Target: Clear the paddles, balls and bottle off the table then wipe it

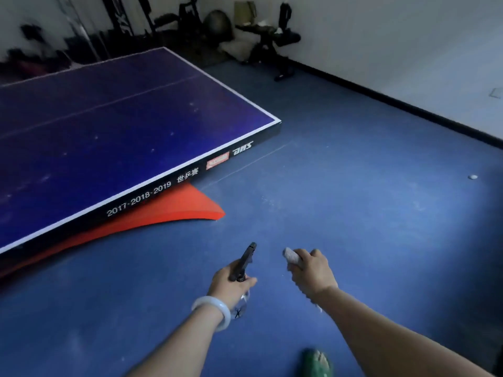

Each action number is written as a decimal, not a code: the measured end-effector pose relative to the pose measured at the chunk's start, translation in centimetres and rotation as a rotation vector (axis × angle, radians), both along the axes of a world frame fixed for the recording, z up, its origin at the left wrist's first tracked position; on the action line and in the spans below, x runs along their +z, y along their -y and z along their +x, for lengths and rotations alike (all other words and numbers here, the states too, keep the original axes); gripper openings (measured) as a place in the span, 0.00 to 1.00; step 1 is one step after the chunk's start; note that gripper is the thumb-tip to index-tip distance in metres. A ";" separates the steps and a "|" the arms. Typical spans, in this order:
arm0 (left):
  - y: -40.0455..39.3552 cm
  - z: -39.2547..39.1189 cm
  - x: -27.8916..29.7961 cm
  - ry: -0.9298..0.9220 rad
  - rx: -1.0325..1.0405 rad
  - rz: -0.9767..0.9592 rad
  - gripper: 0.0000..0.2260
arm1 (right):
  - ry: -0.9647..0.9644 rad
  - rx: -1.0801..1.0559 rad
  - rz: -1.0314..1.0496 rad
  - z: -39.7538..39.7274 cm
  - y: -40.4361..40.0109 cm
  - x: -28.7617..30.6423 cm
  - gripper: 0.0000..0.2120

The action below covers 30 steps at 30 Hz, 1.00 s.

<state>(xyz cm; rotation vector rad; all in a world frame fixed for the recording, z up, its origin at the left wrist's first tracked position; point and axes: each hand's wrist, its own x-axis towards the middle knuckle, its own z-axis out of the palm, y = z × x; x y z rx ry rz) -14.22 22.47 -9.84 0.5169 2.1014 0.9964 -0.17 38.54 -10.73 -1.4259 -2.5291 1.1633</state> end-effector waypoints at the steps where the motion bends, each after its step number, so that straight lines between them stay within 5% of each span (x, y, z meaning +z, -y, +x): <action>1: 1.6 -1.2 0.0 0.010 0.053 0.004 0.05 | 0.007 0.045 0.001 -1.8 1.0 0.0 0.11; 9: 12.5 -9.6 0.5 0.132 0.446 0.077 0.13 | 0.013 0.419 0.015 -17.1 6.3 -0.3 0.14; 18: 20.8 -17.9 0.4 -0.031 0.811 -0.002 0.13 | 0.046 0.874 0.062 -36.1 12.3 -0.3 0.12; 20: 22.2 -18.9 0.3 -0.065 0.881 -0.007 0.11 | -0.005 0.949 -0.057 -39.1 14.1 0.2 0.08; 24: 24.8 -19.9 0.5 -0.045 1.051 0.097 0.24 | 0.031 1.100 -0.307 -43.8 18.3 1.1 0.08; 30: 31.3 -23.1 -1.2 -0.054 1.254 0.087 0.20 | 0.117 1.253 -0.321 -51.0 27.6 0.6 0.10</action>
